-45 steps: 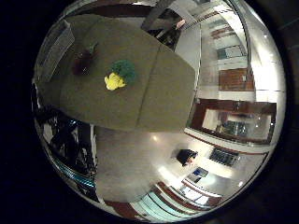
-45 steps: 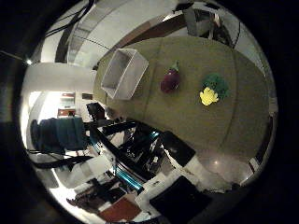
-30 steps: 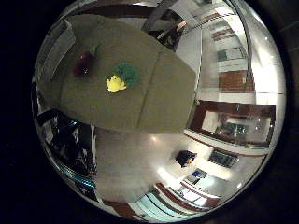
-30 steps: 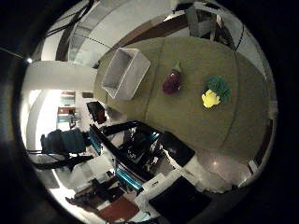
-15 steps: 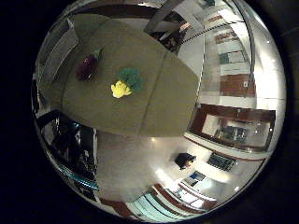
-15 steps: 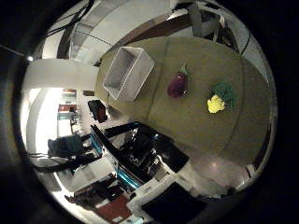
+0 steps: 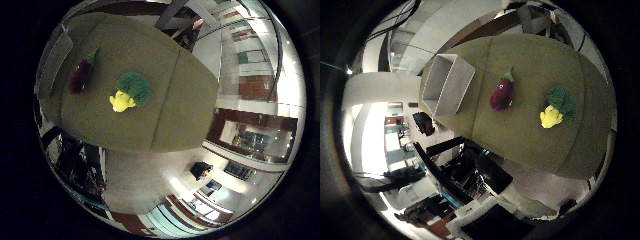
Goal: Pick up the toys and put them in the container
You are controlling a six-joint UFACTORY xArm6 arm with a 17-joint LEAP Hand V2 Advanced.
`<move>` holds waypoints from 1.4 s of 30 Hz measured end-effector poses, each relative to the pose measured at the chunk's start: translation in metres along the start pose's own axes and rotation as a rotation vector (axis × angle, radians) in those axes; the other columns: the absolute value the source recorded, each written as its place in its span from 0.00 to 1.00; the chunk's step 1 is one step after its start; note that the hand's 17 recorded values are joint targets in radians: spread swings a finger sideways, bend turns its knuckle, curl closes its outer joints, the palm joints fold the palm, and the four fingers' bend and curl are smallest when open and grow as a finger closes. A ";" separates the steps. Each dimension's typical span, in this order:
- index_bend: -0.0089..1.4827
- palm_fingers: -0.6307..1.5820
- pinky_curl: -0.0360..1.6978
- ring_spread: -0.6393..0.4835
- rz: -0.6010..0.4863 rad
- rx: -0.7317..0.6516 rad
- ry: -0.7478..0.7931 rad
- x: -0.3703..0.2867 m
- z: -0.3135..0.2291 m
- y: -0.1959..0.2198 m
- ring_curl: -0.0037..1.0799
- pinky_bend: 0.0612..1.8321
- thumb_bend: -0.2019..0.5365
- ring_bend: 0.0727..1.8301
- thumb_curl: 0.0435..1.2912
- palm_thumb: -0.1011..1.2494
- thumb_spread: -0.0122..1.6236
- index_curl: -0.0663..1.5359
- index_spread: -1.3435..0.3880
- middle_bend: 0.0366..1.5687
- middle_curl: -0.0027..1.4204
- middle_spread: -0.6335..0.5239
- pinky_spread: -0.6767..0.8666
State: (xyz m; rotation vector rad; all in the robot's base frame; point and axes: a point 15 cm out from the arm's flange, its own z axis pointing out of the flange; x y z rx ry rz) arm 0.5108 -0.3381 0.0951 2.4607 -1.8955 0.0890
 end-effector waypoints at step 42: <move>0.12 0.31 0.11 0.74 0.240 -0.075 -0.029 0.036 0.141 0.028 0.25 0.27 0.24 0.10 0.19 0.44 0.65 0.24 0.58 0.10 0.21 0.60 0.67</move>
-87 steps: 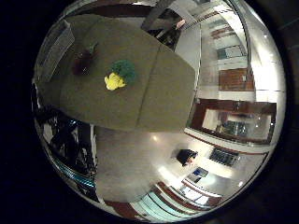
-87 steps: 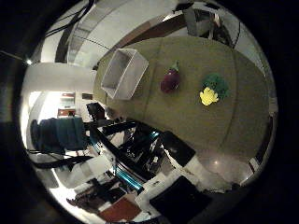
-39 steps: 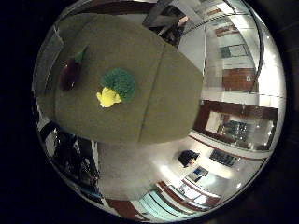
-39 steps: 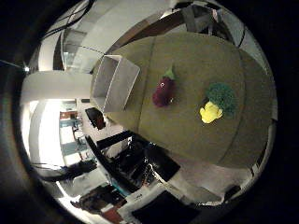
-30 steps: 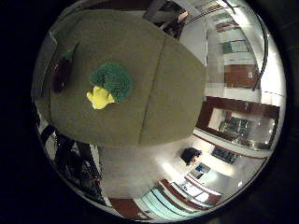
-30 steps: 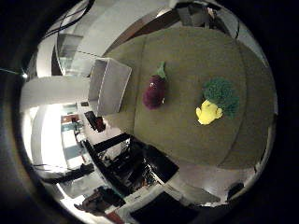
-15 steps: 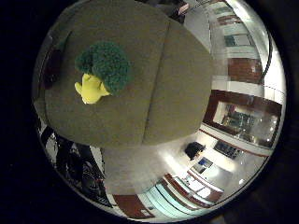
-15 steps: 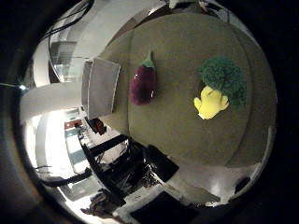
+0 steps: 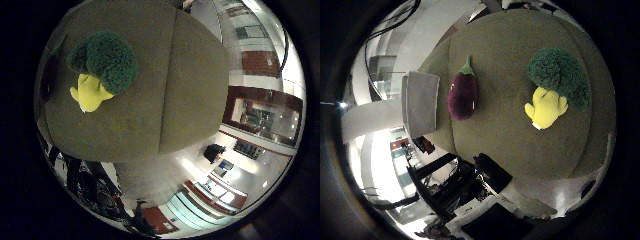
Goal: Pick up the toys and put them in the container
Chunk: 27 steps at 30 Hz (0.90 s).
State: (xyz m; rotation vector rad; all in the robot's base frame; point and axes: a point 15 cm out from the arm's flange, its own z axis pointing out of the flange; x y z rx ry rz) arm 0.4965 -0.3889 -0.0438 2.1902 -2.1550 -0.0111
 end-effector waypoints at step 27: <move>0.12 0.37 0.10 0.77 0.129 0.047 0.019 0.003 0.056 -0.002 0.26 0.34 0.24 0.14 0.20 0.45 0.66 0.23 0.60 0.10 0.21 0.63 0.76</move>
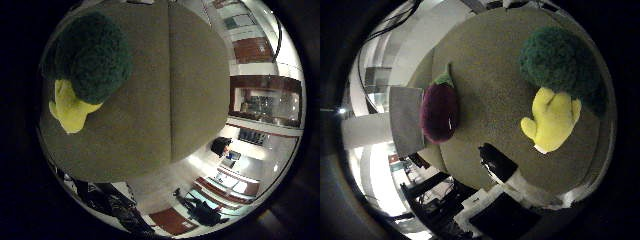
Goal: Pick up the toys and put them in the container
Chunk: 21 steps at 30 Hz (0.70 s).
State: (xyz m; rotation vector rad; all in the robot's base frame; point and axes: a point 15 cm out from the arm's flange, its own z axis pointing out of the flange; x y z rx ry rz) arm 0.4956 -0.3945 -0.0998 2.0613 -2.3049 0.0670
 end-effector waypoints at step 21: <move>0.13 0.46 0.01 0.77 0.028 -0.058 -0.027 -0.007 0.031 0.023 0.22 0.48 0.24 0.21 0.20 0.43 0.65 0.24 0.64 0.12 0.23 0.64 0.79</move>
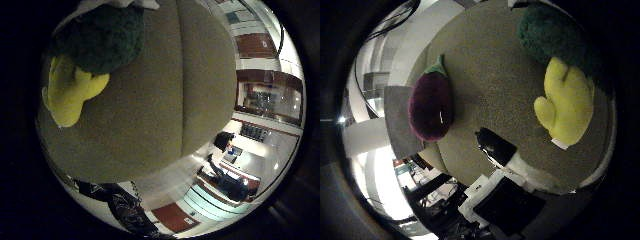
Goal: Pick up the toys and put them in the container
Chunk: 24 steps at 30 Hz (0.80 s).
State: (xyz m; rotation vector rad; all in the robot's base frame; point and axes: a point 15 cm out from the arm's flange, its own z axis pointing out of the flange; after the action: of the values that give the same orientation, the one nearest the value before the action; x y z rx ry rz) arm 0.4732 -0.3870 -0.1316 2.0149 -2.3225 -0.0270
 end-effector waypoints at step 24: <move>0.73 0.85 0.23 0.39 -0.010 -0.003 0.018 0.010 -0.002 0.003 0.53 0.81 0.25 0.73 0.24 0.63 0.64 0.51 0.62 0.80 0.48 0.42 0.30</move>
State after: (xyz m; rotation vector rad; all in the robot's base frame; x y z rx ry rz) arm 0.4685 -0.3962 -0.1293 2.0173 -2.2997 -0.0125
